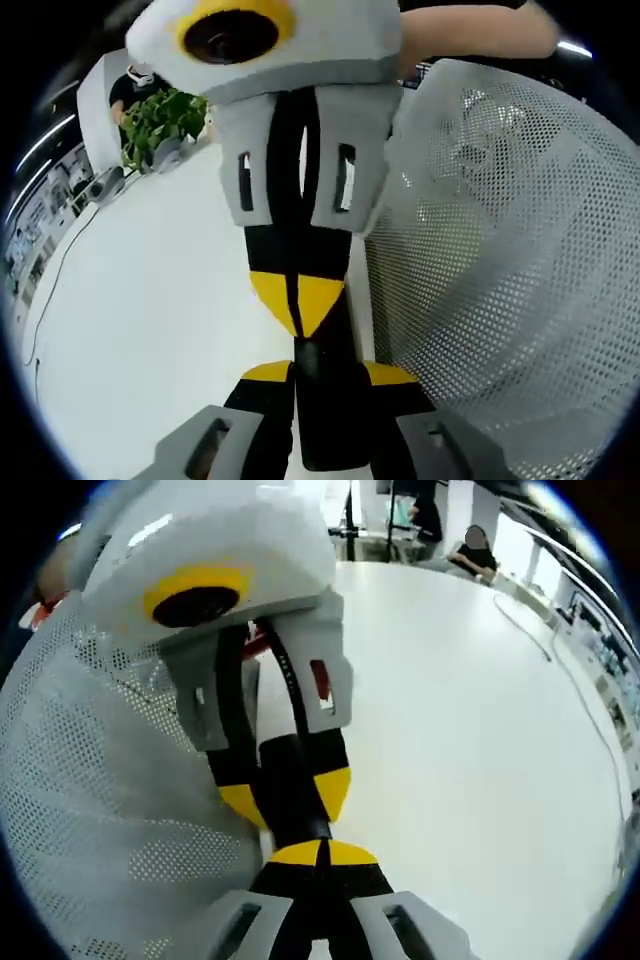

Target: Press the specified remote control buttons in sequence, fully releasing each button before pressing the next.

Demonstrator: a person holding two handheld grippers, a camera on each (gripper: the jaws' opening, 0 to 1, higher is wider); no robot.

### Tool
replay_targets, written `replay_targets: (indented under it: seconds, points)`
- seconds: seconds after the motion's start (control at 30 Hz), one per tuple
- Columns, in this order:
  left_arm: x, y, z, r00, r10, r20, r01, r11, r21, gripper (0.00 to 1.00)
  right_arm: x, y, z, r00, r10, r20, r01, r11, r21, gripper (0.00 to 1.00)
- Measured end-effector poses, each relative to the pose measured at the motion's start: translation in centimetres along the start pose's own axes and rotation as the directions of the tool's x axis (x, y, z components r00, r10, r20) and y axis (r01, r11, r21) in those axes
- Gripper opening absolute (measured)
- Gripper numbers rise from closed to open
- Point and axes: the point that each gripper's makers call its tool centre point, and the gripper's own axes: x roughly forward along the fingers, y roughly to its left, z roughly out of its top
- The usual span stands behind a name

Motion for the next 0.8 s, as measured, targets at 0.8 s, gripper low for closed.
replay_targets:
  seconds: [0.8]
  points:
    - [0.03,0.08,0.09,1.0,0.0,0.028,0.001,0.999,-0.045,0.26,0.23,-0.19,-0.23,0.989,0.027,-0.148,0.002,0.982,0.19,0.0]
